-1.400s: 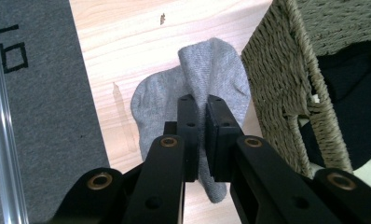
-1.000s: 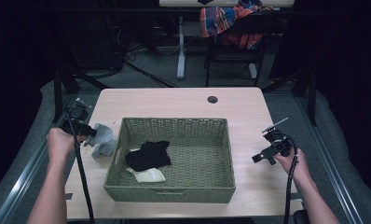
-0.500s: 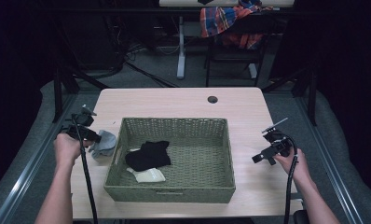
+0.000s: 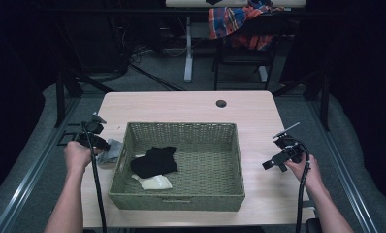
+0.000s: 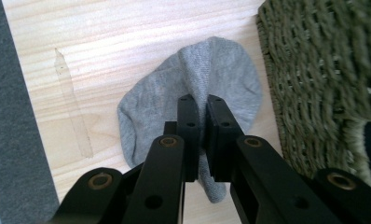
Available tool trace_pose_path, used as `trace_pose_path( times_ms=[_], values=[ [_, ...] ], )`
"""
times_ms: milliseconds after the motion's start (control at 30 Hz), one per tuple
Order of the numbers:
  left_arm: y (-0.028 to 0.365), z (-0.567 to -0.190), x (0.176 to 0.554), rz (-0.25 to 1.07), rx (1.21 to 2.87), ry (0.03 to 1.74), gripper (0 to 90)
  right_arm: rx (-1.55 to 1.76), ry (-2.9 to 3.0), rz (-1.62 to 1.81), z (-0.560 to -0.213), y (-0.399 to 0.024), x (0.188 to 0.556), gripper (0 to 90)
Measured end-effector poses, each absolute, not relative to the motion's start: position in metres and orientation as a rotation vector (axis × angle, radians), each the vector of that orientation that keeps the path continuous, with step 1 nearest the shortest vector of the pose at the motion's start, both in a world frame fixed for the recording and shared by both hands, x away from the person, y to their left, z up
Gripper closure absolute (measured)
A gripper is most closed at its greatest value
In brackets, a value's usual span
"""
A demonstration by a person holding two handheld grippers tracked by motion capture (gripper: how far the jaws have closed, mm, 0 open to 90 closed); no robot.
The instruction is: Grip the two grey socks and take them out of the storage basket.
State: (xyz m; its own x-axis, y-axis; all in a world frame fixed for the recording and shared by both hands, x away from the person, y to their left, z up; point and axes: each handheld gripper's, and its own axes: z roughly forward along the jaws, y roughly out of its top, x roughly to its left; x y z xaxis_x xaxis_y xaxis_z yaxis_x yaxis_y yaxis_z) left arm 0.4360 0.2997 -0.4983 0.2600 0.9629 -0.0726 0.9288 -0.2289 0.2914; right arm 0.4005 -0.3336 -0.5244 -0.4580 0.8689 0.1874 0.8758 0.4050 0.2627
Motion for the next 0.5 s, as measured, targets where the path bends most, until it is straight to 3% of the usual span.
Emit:
trace_pose_path(
  times_ms=[500],
  values=[
    [0.305,-0.526,0.441,0.116,2.219,1.809,85.3,-1.662,-2.6,-0.542,-0.526,-0.332,0.399,7.8]
  ],
)
